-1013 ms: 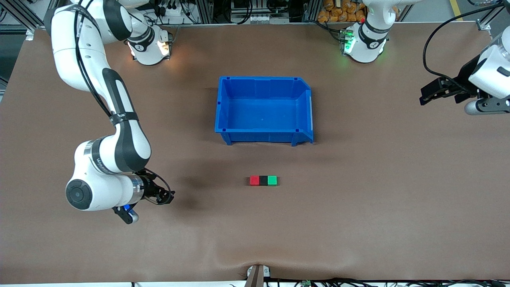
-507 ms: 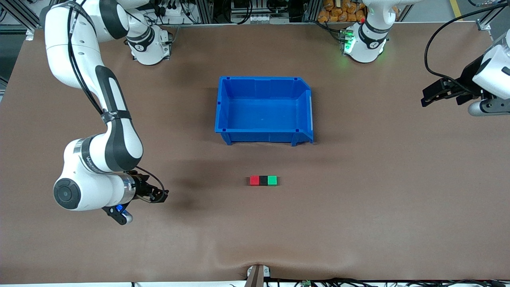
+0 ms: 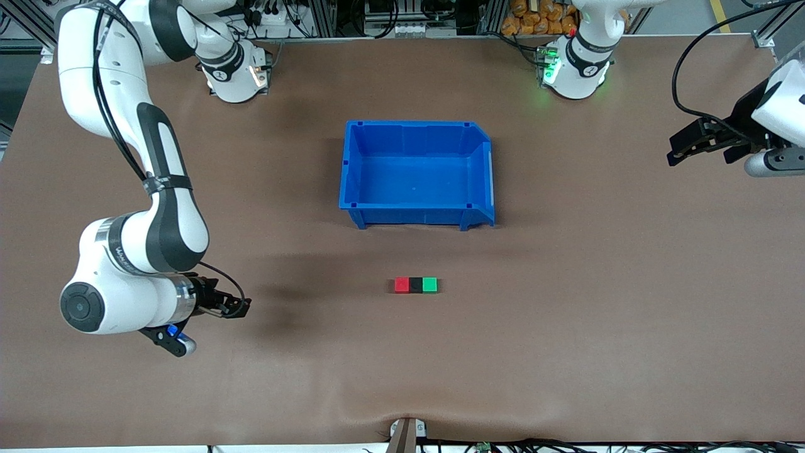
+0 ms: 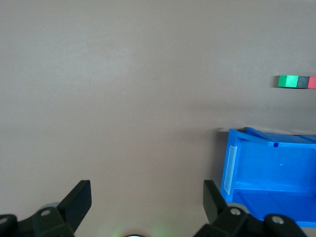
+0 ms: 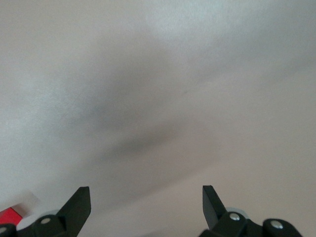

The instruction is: Attach green and red cubes to black cube

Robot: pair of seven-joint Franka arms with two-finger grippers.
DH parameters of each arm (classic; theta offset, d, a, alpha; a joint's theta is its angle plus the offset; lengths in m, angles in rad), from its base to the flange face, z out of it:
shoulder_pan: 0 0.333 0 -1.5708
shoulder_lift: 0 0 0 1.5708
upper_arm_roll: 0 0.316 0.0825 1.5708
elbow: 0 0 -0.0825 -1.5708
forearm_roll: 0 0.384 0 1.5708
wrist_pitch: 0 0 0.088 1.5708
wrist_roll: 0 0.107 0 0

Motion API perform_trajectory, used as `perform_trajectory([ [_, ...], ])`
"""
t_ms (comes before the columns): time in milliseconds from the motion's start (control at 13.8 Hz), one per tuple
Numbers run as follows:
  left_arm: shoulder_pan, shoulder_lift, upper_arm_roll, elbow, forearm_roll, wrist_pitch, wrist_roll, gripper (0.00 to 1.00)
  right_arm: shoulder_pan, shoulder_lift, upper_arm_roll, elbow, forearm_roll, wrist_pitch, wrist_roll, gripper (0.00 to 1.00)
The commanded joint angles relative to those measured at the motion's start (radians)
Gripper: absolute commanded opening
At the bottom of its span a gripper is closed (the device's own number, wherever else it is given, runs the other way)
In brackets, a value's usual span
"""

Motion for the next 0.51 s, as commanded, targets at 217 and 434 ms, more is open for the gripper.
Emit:
perform_trajectory([
  [217, 0.002, -0.013, -0.008, 0.003, -0.012, -0.01, -0.002, 1.0, -0.049, -0.049, 0.013, -0.014, -0.03, -0.064, -0.122, 1.0],
  [434, 0.003, -0.013, -0.016, 0.001, -0.006, -0.01, -0.002, 1.0, -0.071, -0.082, 0.013, -0.015, -0.05, -0.084, -0.207, 1.0],
])
